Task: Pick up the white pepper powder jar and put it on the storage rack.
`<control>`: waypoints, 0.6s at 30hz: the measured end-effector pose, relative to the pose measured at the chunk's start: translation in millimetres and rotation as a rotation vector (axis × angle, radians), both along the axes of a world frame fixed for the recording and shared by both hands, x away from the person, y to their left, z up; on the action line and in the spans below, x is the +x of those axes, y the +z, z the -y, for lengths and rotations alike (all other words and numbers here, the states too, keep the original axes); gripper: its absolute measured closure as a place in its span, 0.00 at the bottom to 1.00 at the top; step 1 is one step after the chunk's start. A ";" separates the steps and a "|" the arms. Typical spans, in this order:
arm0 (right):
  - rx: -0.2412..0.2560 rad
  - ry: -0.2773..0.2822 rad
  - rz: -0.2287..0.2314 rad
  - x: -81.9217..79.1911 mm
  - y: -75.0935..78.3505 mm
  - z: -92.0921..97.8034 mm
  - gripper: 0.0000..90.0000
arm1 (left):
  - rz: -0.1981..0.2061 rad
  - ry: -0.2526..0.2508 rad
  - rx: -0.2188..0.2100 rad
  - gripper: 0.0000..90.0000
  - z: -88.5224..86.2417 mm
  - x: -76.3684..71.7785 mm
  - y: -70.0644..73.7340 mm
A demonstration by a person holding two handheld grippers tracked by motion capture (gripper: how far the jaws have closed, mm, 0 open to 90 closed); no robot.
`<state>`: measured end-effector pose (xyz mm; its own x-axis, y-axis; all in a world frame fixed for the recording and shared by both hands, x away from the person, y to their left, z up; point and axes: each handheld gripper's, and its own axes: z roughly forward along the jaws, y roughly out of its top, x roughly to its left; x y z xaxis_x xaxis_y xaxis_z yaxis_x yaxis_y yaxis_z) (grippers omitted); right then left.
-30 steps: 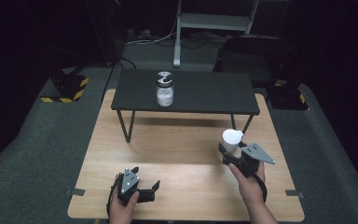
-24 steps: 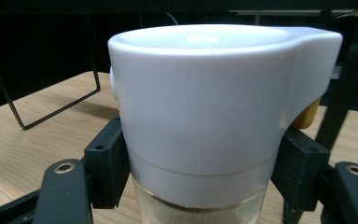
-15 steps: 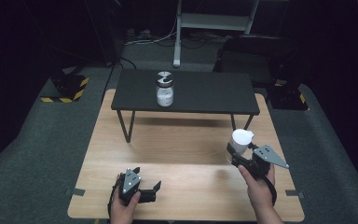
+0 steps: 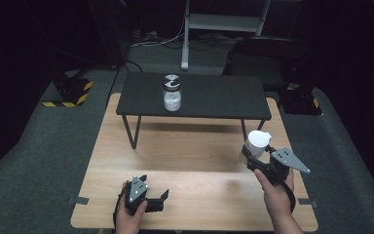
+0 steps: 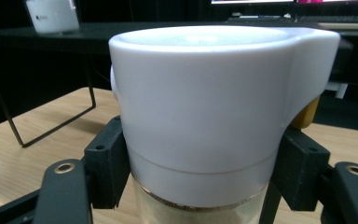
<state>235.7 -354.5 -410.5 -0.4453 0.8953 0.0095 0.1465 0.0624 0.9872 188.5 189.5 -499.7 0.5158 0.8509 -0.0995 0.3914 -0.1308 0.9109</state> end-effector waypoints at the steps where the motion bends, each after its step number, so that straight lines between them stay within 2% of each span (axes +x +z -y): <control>1: 0.004 -0.002 0.005 0.0 3.5 0.1 0.34 | 0.001 0.000 0.000 0.01 0.1 -0.3 -0.1; 18: 0.010 0.017 0.054 7.5 42.8 -10.9 0.34 | -0.006 0.001 -0.012 0.01 -1.0 -0.6 -0.4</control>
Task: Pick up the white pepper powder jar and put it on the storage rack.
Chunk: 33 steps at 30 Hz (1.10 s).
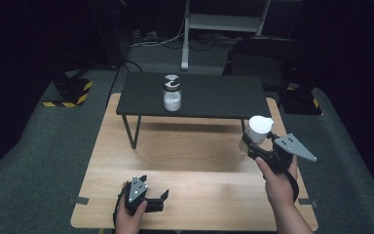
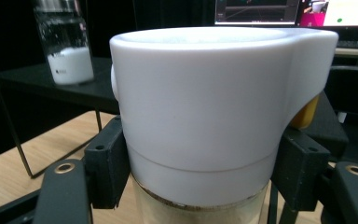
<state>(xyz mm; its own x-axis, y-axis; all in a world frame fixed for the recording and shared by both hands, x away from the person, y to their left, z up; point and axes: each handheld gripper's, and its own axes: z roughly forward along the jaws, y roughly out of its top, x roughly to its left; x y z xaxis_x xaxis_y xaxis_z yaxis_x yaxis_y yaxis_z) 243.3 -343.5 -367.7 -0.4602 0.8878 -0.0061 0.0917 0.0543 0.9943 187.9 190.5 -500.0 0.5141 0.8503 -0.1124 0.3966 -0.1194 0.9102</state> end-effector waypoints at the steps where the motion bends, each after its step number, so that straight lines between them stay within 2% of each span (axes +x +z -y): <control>1: 0.000 0.002 0.002 0.9 2.6 -1.0 0.34 | -0.001 0.000 -0.001 0.01 -0.1 -0.1 0.0; 11: 0.005 0.006 0.023 13.6 29.2 -13.2 0.34 | -0.005 0.001 -0.018 0.01 -1.9 0.5 -1.2; 17: 0.019 -0.002 0.017 25.5 39.2 -19.7 0.34 | -0.005 -0.002 -0.021 0.01 -3.0 0.3 -1.3; 30: 0.032 -0.043 0.003 56.0 51.2 -25.2 0.34 | -0.003 -0.024 0.007 0.01 -1.5 2.0 1.0; 33: 0.018 -0.056 0.005 60.9 53.0 -27.8 0.34 | -0.006 -0.025 0.004 0.01 -2.3 2.6 1.1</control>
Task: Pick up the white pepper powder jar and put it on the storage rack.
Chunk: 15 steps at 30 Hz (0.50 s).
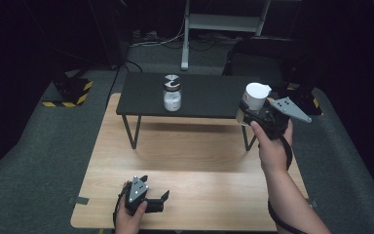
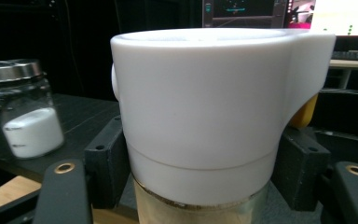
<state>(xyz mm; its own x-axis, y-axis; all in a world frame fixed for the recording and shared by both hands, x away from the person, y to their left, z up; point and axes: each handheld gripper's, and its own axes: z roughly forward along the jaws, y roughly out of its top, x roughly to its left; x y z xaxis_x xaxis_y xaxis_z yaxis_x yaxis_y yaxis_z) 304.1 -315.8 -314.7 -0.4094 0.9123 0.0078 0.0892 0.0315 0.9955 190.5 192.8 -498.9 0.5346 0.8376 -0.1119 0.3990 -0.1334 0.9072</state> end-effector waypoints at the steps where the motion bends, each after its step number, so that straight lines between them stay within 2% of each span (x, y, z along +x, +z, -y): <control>1: -0.001 -0.001 0.001 1.1 0.4 -0.2 0.34 | 0.000 -0.001 0.000 0.01 0.0 0.1 0.0; 15: -0.025 -0.020 -0.004 27.3 7.4 -17.6 0.34 | 0.001 -0.010 -0.001 0.01 -0.5 1.4 -0.1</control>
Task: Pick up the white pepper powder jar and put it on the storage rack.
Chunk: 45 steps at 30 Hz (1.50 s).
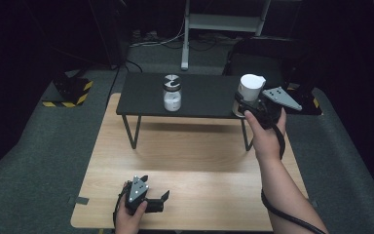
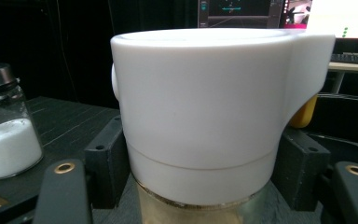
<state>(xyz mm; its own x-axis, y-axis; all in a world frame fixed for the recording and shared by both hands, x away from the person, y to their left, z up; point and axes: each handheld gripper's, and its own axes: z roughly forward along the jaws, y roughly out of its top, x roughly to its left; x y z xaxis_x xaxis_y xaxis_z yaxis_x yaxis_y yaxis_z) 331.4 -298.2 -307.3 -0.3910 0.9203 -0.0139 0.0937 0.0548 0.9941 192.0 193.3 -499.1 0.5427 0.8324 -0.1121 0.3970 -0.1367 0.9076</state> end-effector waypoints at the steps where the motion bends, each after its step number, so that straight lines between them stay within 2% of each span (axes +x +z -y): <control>1: -0.001 -0.002 -0.002 1.8 0.4 -1.5 0.34 | 0.000 -0.001 0.000 0.01 -0.2 0.2 0.0; 13: -0.014 -0.024 -0.004 18.7 1.2 -15.9 0.34 | 0.009 -0.003 0.008 0.01 -0.1 -0.4 -0.2; 24: -0.011 -0.024 0.002 28.4 -7.0 -22.5 0.34 | 0.007 -0.002 0.004 0.01 -0.7 -0.2 -0.3; 28: 0.013 -0.024 0.003 29.3 -10.5 -19.9 0.34 | 0.008 -0.001 0.004 0.01 -0.7 -0.4 -0.4; 45: 0.010 -0.027 -0.001 28.8 -9.8 -20.4 0.34 | 0.009 -0.002 0.005 0.01 -0.5 -0.5 -0.4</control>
